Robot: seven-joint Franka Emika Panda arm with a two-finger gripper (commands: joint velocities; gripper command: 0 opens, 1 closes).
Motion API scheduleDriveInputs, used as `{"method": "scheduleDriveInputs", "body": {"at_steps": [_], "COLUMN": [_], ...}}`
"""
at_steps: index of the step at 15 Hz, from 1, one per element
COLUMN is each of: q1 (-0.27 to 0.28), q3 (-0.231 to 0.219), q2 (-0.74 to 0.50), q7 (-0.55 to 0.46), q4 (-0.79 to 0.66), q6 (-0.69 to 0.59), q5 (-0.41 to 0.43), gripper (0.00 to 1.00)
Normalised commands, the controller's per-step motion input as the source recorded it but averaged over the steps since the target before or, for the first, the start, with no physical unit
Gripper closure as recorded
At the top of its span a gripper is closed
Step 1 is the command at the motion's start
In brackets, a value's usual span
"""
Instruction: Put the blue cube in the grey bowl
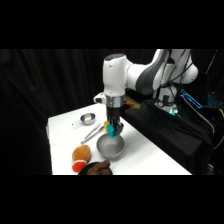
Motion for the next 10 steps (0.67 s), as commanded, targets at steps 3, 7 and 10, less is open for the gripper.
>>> {"method": "scheduleDriveInputs", "body": {"at_steps": [3, 7, 10], "q1": [-0.022, -0.039, -0.046], "q3": [-0.038, -0.007, -0.011], "q2": [0.23, 0.17, 0.17], "q7": [-0.09, -0.17, -0.19], "q4": [0.15, 0.14, 0.15], "q6": [0.2, 0.14, 0.11], "q5": [0.019, 0.129, 0.145], "gripper": [0.74, 0.74, 0.74]}}
